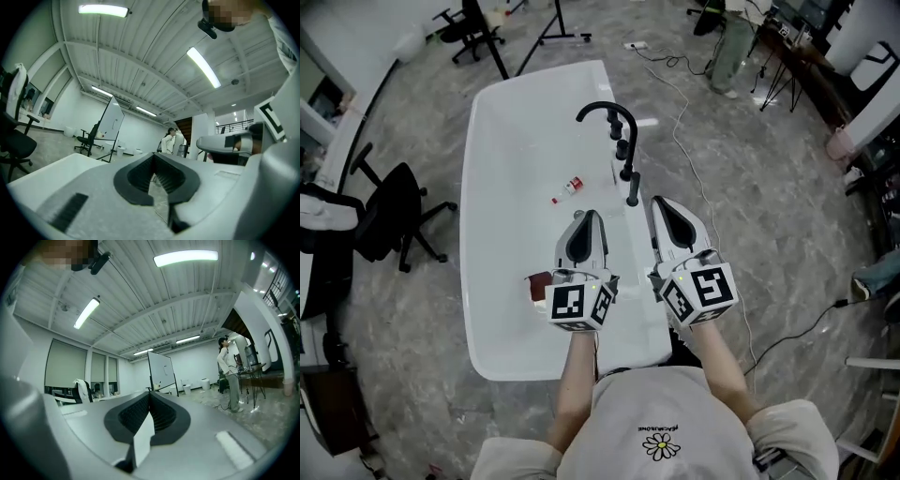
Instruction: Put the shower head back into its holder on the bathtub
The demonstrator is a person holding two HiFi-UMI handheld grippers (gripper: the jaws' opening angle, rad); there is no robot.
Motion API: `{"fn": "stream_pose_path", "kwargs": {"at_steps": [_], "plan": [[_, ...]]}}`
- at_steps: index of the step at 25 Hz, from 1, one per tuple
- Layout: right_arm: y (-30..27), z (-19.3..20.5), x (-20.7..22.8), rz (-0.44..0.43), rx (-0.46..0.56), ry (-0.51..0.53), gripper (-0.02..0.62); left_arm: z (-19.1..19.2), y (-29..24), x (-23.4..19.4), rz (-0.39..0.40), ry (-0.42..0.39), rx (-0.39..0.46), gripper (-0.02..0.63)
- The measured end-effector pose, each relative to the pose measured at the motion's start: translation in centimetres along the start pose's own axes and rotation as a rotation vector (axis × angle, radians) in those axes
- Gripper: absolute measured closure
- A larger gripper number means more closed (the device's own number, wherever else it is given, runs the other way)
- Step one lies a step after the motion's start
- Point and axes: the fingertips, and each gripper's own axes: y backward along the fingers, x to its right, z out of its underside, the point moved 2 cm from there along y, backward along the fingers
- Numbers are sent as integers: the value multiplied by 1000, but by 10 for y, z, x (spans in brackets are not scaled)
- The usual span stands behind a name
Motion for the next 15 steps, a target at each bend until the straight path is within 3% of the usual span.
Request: {"fn": "stream_pose_path", "kwargs": {"at_steps": [6,10,15], "plan": [[61,3,-39,27,13,-26,592,-25,51,10,36,-40,-4,609],[75,9,-59,44,27,-57,592,-40,71,13,71,-88,-2,609],[86,8,-73,47,39,-15,592,-47,93,20,98,-118,14,609]]}}
